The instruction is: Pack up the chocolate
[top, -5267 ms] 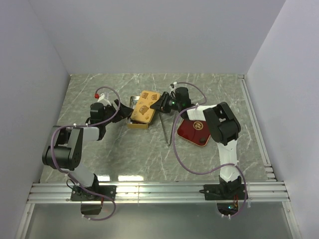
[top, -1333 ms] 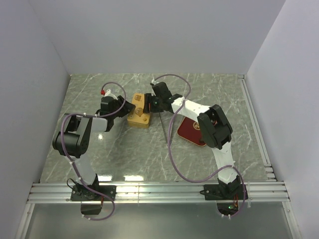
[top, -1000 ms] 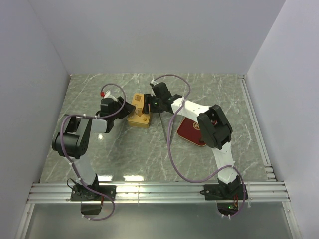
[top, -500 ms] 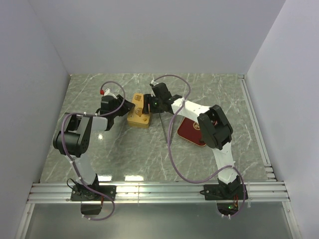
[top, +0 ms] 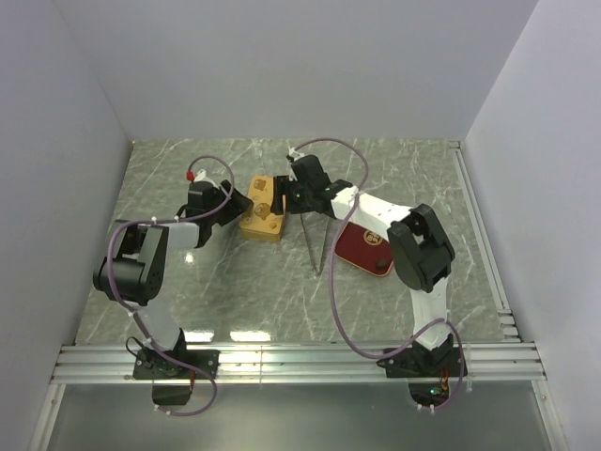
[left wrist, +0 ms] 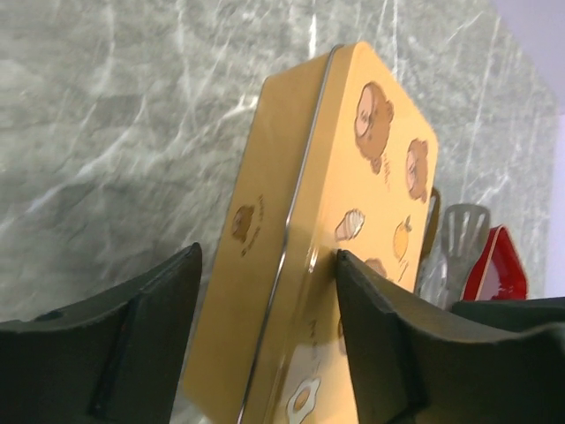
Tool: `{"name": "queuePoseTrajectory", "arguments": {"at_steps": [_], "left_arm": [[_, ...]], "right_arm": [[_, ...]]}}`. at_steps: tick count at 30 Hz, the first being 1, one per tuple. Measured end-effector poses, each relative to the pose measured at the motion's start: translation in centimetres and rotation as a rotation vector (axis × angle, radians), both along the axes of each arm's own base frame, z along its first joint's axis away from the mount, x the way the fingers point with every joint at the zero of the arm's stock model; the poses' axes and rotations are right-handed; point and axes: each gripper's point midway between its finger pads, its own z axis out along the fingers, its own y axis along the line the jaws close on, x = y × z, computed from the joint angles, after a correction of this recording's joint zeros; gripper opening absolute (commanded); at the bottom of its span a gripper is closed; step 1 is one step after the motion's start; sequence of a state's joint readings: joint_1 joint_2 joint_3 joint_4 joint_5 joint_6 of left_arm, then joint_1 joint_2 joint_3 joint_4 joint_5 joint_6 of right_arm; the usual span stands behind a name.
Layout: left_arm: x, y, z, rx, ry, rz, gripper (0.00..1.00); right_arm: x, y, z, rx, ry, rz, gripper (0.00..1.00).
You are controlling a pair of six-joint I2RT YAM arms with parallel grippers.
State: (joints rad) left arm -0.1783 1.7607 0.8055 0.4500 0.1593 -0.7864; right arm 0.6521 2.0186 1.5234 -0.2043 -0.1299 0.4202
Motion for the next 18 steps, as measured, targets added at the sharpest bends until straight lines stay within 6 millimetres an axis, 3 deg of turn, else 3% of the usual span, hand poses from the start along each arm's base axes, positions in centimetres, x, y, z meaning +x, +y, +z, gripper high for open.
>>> {"name": "queuePoseTrajectory", "arguments": {"at_steps": [4, 11, 15, 18], "left_arm": [[-1.1, 0.4, 0.0, 0.026, 0.012, -0.011, 0.74], [-2.4, 0.8, 1.4, 0.069, -0.005, -0.042, 0.79], [-3.1, 1.0, 5.0, 0.08, -0.09, -0.054, 0.79], [-3.8, 1.3, 8.9, 0.085, -0.192, -0.052, 0.8]], "right_arm": [[-0.1, -0.7, 1.3, 0.004, -0.026, -0.013, 0.72], [-1.2, -2.7, 1.4, -0.009, -0.035, -0.027, 0.73], [-2.5, -4.4, 2.6, -0.004, -0.058, -0.038, 0.73], [-3.3, -5.7, 4.2, 0.015, -0.094, -0.051, 0.73]]}}
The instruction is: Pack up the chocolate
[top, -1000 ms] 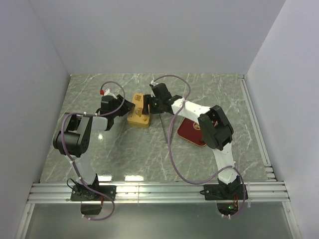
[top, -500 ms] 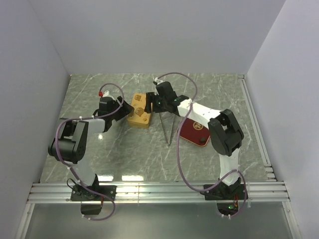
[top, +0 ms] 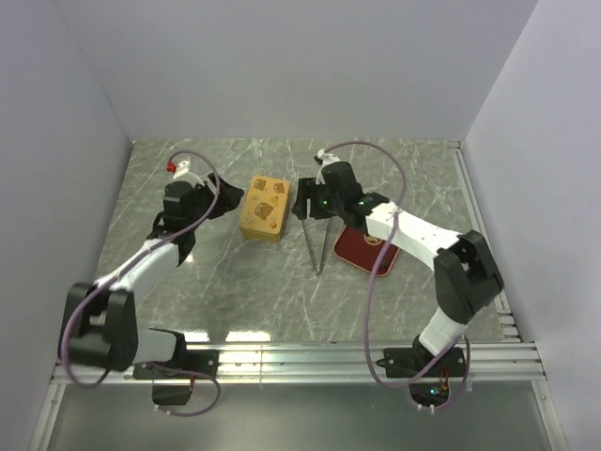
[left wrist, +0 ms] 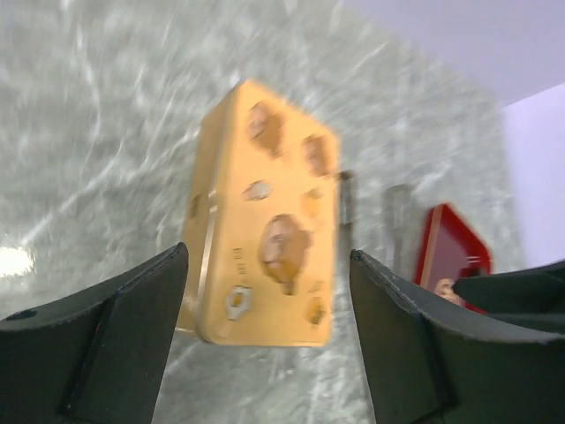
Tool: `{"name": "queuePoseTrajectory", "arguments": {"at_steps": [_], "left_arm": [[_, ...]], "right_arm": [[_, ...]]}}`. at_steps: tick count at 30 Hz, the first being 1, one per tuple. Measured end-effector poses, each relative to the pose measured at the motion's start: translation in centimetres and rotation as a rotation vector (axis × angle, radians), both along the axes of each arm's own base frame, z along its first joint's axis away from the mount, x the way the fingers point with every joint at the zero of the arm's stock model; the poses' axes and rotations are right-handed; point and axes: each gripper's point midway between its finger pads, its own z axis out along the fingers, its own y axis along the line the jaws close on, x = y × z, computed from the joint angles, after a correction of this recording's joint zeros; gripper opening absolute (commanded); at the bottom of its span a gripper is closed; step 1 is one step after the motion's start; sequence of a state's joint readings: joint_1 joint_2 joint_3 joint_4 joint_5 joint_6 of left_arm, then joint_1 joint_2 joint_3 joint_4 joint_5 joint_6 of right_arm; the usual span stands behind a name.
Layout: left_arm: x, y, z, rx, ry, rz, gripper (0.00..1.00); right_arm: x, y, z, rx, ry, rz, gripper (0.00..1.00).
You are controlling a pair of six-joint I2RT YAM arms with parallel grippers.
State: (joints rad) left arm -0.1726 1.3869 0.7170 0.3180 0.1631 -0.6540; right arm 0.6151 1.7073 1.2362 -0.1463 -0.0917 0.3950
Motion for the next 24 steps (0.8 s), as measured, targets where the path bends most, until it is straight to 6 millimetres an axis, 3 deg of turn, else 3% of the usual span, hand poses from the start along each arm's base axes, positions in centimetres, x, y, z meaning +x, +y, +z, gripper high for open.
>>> {"name": "queuePoseTrajectory", "arguments": {"at_steps": [6, 8, 10, 15, 19, 24], "left_arm": [[-3.8, 1.9, 8.5, 0.004, -0.225, 0.06, 0.84], [-5.3, 3.1, 10.7, 0.009, -0.275, 0.108, 0.93], [-6.6, 4.4, 12.0, 0.022, -0.3, 0.165, 0.93], [-9.2, 6.9, 12.7, 0.051, -0.295, 0.289, 0.93], [-10.0, 8.1, 11.5, 0.079, -0.247, 0.35, 0.93], [-10.3, 8.8, 10.1, 0.112, -0.194, 0.381, 0.93]], "right_arm": [[-1.7, -3.5, 2.4, 0.033, -0.077, -0.056, 0.73], [-2.3, -5.2, 2.6, 0.03, -0.097, -0.09, 0.73], [-3.0, -6.9, 2.5, 0.022, -0.109, -0.129, 0.73], [-4.9, -11.1, 4.0, 0.019, -0.177, -0.234, 0.74], [-6.4, -13.4, 7.1, 0.055, -0.271, -0.301, 0.75], [-8.1, -15.8, 9.6, 0.075, -0.343, -0.369, 0.76]]}}
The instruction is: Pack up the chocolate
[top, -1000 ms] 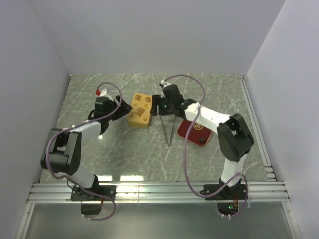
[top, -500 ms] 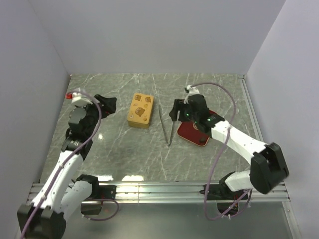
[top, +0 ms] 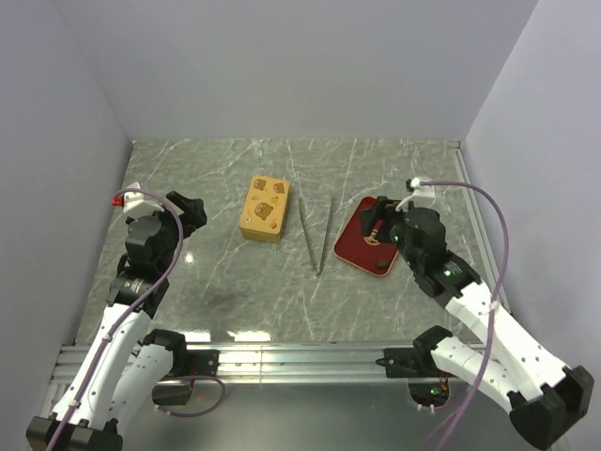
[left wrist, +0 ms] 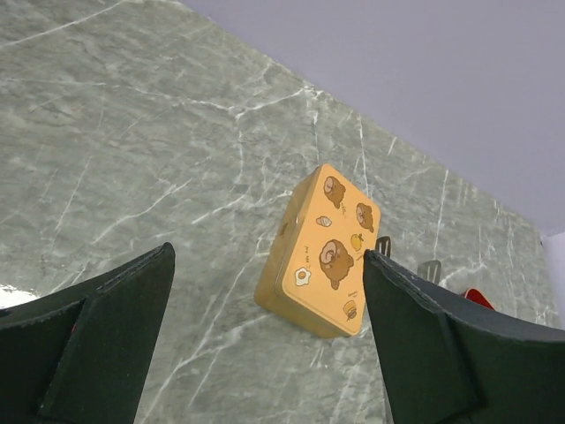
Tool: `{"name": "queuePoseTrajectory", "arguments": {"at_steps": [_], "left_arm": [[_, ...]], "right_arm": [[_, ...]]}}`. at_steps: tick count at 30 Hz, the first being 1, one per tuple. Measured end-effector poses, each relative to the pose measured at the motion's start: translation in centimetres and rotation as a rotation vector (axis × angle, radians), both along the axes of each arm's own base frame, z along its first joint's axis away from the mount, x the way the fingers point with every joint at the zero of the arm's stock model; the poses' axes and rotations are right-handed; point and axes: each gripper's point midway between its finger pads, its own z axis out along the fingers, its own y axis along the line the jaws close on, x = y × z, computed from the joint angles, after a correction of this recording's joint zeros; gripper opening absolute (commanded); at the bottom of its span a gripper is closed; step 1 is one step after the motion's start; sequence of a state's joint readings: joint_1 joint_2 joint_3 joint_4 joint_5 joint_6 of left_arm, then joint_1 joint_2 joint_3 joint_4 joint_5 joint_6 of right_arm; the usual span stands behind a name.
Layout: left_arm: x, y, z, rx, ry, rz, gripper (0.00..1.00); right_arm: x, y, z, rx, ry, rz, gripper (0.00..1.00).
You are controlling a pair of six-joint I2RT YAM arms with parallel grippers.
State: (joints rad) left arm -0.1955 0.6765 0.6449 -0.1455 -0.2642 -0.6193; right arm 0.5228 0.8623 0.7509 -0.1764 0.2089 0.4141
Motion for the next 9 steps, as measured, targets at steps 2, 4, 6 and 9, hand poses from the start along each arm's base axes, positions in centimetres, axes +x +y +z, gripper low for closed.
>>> {"name": "queuePoseTrajectory", "arguments": {"at_steps": [2, 4, 6, 9], "left_arm": [[-0.1, 0.1, -0.2, 0.006, 0.007, 0.005, 0.93], [-0.1, 0.2, -0.2, 0.011, 0.01, 0.01, 0.93], [-0.2, 0.2, -0.2, 0.012, 0.009, 0.01, 0.92], [-0.3, 0.2, -0.1, 0.015, 0.005, 0.008, 0.93]], "right_arm": [[-0.7, -0.9, 0.6, 0.002, -0.017, -0.024, 0.76], [-1.2, -1.5, 1.2, 0.008, -0.032, -0.041, 0.76], [-1.6, -2.1, 1.6, 0.01, -0.041, -0.055, 0.76], [-2.1, -2.7, 1.4, 0.002, -0.031, -0.073, 0.76]]}}
